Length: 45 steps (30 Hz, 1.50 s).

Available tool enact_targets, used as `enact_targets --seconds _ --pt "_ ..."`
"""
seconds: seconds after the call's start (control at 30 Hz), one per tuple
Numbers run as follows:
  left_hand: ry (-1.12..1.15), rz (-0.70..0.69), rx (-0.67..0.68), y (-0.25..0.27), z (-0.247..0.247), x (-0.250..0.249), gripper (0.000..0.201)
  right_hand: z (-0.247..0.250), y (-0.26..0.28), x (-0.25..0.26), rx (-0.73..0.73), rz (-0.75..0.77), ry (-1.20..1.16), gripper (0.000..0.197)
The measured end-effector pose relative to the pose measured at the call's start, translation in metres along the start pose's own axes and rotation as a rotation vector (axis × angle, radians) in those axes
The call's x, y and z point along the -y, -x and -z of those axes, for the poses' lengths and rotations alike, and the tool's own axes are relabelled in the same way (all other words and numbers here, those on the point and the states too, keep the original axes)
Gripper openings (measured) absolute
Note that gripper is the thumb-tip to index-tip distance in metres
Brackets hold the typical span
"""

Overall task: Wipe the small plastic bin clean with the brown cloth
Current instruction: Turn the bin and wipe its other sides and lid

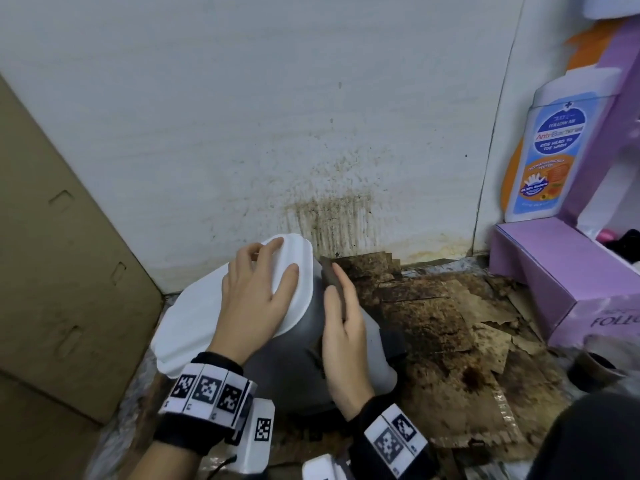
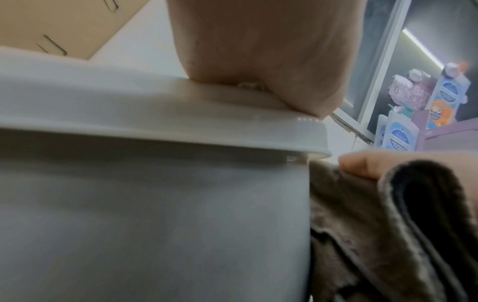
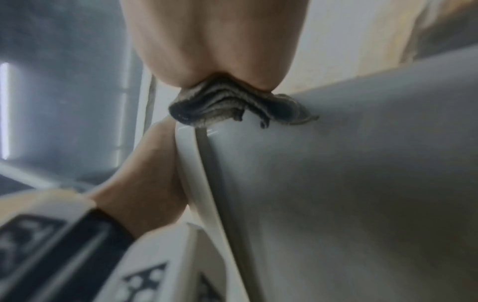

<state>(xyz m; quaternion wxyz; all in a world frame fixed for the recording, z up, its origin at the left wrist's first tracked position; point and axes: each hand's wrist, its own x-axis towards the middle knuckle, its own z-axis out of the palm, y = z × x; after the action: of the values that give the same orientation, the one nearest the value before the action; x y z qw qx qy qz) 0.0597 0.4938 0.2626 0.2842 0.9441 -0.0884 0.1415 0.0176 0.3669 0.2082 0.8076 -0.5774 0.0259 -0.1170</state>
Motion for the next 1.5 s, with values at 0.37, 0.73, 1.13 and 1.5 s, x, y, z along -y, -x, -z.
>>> enact_targets --seconds 0.37,0.73,1.13,1.5 --pt "0.040 -0.035 -0.030 0.006 0.013 0.027 0.058 -0.017 -0.030 0.005 0.056 -0.043 0.201 0.049" --pt "0.043 -0.042 -0.055 0.004 0.012 0.030 0.058 -0.012 -0.043 -0.019 0.366 0.207 0.705 0.051" --pt "0.051 -0.040 -0.074 0.005 0.010 0.025 0.056 0.065 -0.047 -0.091 0.111 -0.061 0.679 0.049" --pt "-0.014 -0.055 -0.080 0.006 0.005 0.023 0.059 0.066 -0.049 -0.082 0.062 -0.193 0.619 0.051"
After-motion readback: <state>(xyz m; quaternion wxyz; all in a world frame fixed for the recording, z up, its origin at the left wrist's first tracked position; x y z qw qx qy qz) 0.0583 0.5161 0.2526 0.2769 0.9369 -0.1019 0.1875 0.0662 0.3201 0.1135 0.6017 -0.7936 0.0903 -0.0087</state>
